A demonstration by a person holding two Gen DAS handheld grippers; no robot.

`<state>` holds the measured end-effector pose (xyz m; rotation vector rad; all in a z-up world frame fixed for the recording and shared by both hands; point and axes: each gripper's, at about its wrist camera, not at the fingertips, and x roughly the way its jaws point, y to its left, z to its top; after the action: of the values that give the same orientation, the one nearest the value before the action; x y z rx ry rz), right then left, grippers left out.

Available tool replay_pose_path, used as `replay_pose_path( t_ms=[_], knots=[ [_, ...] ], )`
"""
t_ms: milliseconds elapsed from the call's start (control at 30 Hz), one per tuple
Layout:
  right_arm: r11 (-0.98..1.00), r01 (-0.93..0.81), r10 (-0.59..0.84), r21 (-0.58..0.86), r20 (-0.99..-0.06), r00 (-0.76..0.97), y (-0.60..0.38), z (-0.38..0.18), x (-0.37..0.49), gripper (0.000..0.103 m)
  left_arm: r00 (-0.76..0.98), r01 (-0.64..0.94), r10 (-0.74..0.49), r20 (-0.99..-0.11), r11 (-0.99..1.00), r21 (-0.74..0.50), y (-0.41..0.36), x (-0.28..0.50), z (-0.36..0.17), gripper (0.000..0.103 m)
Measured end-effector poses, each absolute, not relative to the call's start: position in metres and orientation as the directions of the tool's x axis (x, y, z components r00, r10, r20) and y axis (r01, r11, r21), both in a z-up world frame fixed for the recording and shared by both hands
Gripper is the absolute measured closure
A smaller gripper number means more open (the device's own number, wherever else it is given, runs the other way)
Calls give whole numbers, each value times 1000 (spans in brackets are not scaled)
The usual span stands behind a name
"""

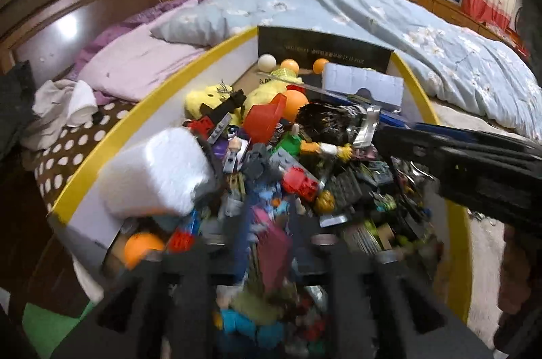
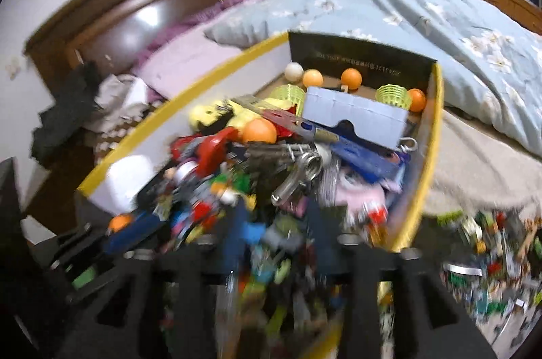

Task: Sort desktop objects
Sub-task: 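Withdraw both open tools from the box toward the Lego pile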

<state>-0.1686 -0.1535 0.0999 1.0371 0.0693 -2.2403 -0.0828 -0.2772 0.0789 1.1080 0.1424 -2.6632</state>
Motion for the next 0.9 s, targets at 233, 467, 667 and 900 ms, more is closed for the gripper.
replay_pose_path(
  t_ms=[233,467,667,900],
  knots=[
    [-760,579,-628,296,-565,-535,-75,122,-100,33,-801,238,-248,-545,-967,90,-219,-34,107,52],
    [-824,536,-550,184,-486,-679,2,115,-49,31,-891,149,-161,-424,-987,61,-158,-12,116,43],
    [-920,387,-350,54,-556,-754,58,83,-75,31,-895,19,-20,-445,-1000,6,-101,-36,99,43],
    [-959,258,-265,118,-699,-665,137,31,-140,31,-782,-79,87,-618,-996,-40,-61,-110,53,44]
  ],
)
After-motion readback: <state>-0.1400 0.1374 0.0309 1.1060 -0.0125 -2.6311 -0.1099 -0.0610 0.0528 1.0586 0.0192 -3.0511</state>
